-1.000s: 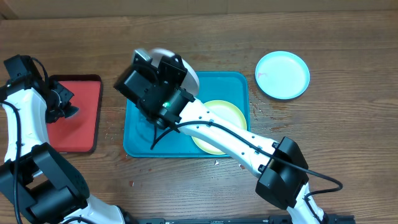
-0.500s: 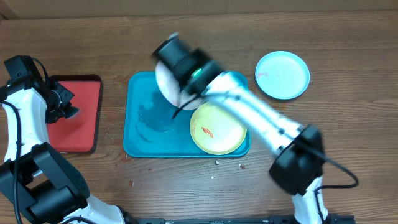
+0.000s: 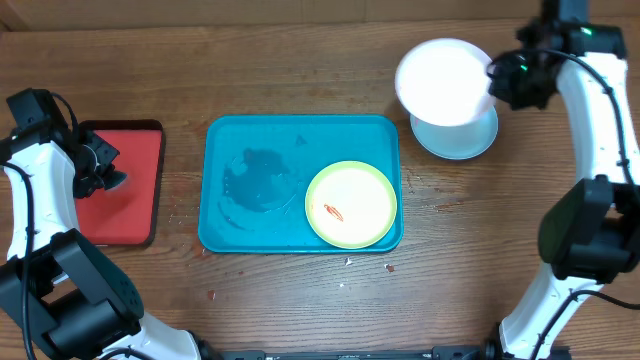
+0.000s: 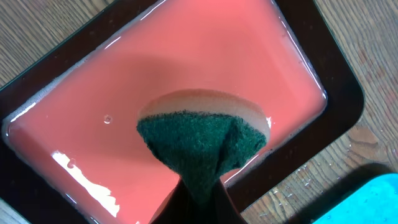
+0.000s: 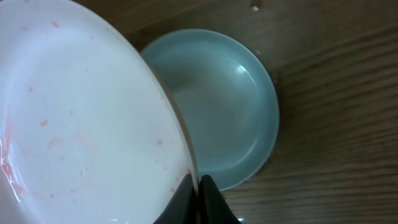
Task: Clean dirty plates on tray and stack at the side
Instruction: 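Set the white plate onto the light blue plate and release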
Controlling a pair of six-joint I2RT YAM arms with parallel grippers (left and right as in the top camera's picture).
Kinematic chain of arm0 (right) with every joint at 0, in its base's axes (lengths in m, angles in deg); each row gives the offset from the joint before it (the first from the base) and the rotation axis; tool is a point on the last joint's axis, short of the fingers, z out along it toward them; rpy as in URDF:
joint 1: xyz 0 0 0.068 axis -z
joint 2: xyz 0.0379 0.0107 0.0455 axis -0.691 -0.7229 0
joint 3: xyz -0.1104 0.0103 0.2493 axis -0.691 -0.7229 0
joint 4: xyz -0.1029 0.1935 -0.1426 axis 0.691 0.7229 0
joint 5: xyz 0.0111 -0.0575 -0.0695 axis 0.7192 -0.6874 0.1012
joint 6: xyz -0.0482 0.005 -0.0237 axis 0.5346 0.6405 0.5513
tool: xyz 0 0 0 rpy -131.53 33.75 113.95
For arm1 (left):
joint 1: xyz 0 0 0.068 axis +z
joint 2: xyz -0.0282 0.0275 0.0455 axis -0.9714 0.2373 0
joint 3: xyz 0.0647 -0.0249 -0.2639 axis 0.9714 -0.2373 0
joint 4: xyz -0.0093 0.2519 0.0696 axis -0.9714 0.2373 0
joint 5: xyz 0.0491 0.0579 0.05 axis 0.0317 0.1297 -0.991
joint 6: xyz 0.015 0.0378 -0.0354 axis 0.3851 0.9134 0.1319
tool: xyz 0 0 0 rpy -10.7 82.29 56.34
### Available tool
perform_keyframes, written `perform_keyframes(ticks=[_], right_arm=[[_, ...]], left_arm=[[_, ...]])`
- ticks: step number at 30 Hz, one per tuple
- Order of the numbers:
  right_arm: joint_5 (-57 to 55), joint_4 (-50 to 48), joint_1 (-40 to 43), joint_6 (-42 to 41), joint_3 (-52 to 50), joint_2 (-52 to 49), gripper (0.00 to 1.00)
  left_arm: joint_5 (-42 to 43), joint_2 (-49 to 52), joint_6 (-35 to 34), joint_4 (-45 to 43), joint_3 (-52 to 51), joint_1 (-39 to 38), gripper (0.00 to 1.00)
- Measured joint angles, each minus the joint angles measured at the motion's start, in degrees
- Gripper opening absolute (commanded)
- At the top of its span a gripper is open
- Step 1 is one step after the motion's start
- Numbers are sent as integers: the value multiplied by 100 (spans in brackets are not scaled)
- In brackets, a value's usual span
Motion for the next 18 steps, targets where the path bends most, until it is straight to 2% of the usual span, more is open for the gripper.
perform_keyframes(ticks=[5,11,13,14,16,18], right_arm=[[118,-846,348,-138,-881,0,4],[-487,-1681,428,-608,-1845,2,5],[-560,-1816,428,-693,-2039,2,28],[-573,-1829,426,-750,-2094,2,36],[-560,-1847,426,-750,-2122,2,44],[-376,-1853,426,-634,-2120,7,45]], left_arm=[[0,0,0,-24,0,0,4],[0,0,0,-15,0,0,4],[0,0,0,-15,0,0,4],[0,0,0,-17,0,0,4],[0,0,0,-17,0,0,4],[0,0,0,-15,0,0,4]])
